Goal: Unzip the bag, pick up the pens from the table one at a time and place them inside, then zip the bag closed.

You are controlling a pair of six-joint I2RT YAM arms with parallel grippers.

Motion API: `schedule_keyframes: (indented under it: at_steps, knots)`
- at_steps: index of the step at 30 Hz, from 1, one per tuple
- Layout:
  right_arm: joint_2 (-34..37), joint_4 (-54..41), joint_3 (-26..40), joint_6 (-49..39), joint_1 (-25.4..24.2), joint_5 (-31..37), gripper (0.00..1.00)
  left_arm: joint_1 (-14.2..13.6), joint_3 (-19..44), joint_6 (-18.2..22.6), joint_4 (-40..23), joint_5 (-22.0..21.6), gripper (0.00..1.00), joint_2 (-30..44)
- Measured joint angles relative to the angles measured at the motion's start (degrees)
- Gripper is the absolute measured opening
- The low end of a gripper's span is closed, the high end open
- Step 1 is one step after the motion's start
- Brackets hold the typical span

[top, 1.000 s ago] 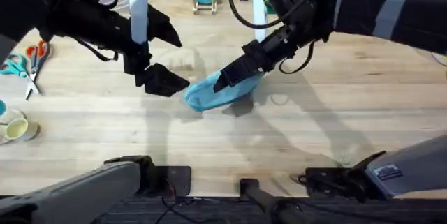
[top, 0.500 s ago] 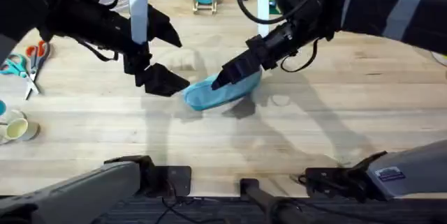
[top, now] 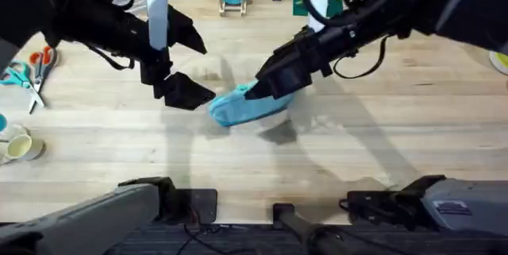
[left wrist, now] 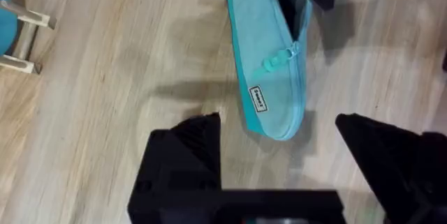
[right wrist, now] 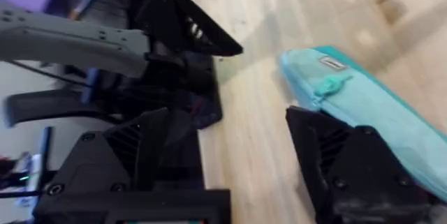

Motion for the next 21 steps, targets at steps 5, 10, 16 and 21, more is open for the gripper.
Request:
schedule_keyframes:
  at_steps: [5, 10, 16, 21]
  knots:
    - [-3.8, -0.4, 0.0, 0.0, 0.0, 7.7, 0.996, 0.0, 0.0, 0.0, 0.0, 0.0, 0.994, 0.0]
    - [-8.2, -3.0, 0.1, 1.2, 0.0, 17.1, 0.996, 0.0, 0.0, 0.0, 0.0, -0.3, 0.994, 0.0]
    - [-9.1, -13.1, 5.3, 4.0, 0.0, 26.1, 0.996, 0.0, 0.0, 0.0, 0.0, -0.6, 0.994, 0.0]
    - [-9.1, -17.1, 11.0, 5.3, 0.0, 30.1, 0.996, 0.0, 0.0, 0.0, 0.0, -0.6, 0.994, 0.0]
